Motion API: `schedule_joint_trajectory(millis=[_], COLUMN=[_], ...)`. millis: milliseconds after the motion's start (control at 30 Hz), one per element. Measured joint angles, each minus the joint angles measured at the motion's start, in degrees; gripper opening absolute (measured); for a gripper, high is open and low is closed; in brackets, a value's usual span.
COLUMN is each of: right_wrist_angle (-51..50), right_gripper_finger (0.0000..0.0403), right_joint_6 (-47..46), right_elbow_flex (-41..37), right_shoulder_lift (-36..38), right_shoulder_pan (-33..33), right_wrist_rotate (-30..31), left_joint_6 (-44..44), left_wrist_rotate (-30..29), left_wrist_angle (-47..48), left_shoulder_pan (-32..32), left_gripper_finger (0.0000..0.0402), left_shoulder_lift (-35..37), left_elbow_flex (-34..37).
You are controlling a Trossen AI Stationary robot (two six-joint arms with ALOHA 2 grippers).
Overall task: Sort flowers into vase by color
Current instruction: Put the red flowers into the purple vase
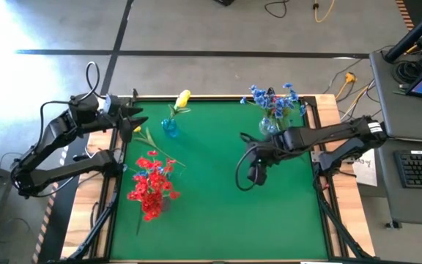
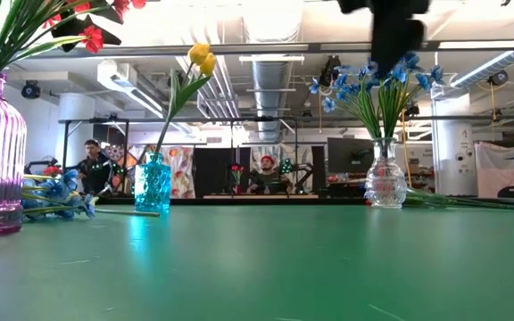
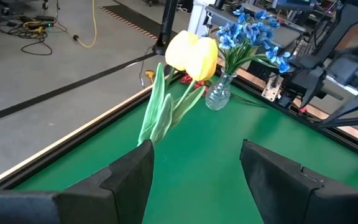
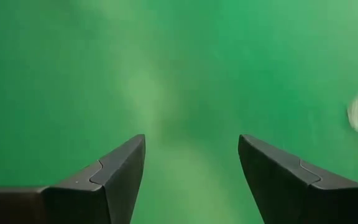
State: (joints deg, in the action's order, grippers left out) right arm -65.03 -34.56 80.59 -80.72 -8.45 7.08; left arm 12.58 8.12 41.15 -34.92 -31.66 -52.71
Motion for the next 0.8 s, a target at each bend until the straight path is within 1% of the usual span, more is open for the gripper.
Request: schedule_joint_trajectory(millis=[133,233,367,467,567,700,800], right_wrist_angle=[-3.9,-4.1,-6.2,-9.0,-9.0,-9.0,-9.0], right_gripper_finger=[0.0249,0.0249,0.0249,0.0249,0.0249,0.0249,0.0249], right_joint_6=[-5.5,-10.5,-16.4,-21.5,-24.7,-29.1,-32.5], right_elbow_flex=[-2.3,-4.3,-7.6,-10.8,-15.5,-23.2,-29.1], right_shoulder_lift=[0.2,0.2,0.2,0.9,3.6,9.3,14.4], right_shoulder_pan=[-2.7,-5.4,-8.8,-9.4,-9.5,-9.5,-9.5], right_wrist_rotate=[-1.2,-3.0,-3.1,-3.1,-3.0,-2.5,0.0], left_joint_6=[-0.4,-1.0,-1.1,-1.1,-1.6,-1.9,-2.4], left_wrist_rotate=[0.0,0.0,0.0,0.0,0.0,0.0,0.0], left_wrist_angle=[0.0,0.0,0.0,0.0,0.0,0.0,0.0], left_shoulder_pan=[0.0,0.0,0.0,0.0,0.0,0.0,0.0], left_gripper_finger=[0.0227,0.0227,0.0227,0.0227,0.0227,0.0227,0.0227], left_shoulder_lift=[0.1,0.1,0.2,0.2,0.2,0.3,0.4], left_elbow_flex=[0.0,0.0,0.0,0.0,0.0,0.0,0.0])
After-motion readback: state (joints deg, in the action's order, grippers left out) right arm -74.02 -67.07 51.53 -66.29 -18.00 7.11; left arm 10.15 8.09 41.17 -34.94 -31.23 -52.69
